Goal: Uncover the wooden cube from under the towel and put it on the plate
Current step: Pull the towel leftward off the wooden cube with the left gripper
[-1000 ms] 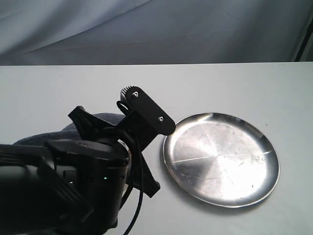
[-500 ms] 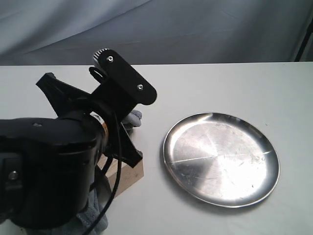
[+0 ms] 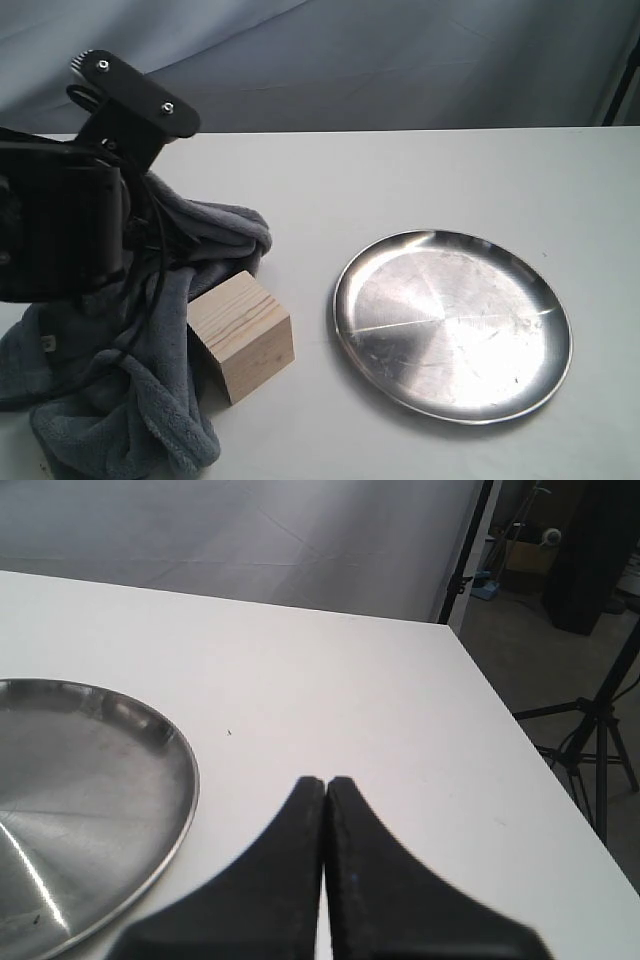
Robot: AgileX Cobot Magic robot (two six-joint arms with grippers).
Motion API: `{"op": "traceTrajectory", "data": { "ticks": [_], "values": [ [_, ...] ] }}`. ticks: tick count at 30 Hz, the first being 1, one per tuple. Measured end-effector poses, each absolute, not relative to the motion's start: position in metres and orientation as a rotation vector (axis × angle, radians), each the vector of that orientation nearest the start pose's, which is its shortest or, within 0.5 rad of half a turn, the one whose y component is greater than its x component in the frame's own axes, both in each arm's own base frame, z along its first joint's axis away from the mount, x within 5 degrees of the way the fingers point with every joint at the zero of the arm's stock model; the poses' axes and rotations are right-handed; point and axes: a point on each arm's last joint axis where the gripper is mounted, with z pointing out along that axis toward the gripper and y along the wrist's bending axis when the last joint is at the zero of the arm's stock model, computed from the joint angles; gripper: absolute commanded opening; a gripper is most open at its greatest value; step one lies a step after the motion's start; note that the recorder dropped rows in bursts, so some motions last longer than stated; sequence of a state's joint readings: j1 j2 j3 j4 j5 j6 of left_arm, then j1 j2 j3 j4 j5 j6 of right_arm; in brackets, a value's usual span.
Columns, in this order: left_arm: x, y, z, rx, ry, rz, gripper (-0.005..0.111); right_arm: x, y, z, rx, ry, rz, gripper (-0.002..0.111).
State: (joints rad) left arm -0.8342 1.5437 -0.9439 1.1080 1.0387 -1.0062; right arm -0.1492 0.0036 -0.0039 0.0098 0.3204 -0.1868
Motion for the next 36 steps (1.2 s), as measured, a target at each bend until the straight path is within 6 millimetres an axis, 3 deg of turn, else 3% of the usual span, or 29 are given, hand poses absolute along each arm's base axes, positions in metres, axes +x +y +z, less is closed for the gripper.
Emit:
{"op": "traceTrajectory", "data": {
  "ticks": [6,12,19,28,33,36],
  "values": [
    [0.258,-0.136,0.247,0.382,2.303,0.726,0.0,0.054,-0.008,0.185,-0.028,1.809,-0.23,0.0],
    [0.268,-0.109,0.233,0.297,2.522,0.588,0.0,0.054,-0.008,0.185,-0.028,1.809,-0.23,0.0],
    [0.278,-0.076,0.226,0.195,2.648,0.515,0.0,0.054,-0.008,0.185,-0.028,1.809,-0.23,0.0],
    [0.286,-0.053,0.189,0.122,2.902,0.413,0.001,0.054,-0.008,0.185,-0.028,1.809,-0.23,0.0],
    [0.292,-0.054,0.172,0.177,2.936,0.392,0.018,0.054,-0.008,0.185,-0.028,1.809,-0.23,0.0],
    [0.293,-0.054,0.17,0.192,2.937,0.388,0.039,0.054,-0.008,0.185,-0.028,1.809,-0.23,0.0]
  ]
}}
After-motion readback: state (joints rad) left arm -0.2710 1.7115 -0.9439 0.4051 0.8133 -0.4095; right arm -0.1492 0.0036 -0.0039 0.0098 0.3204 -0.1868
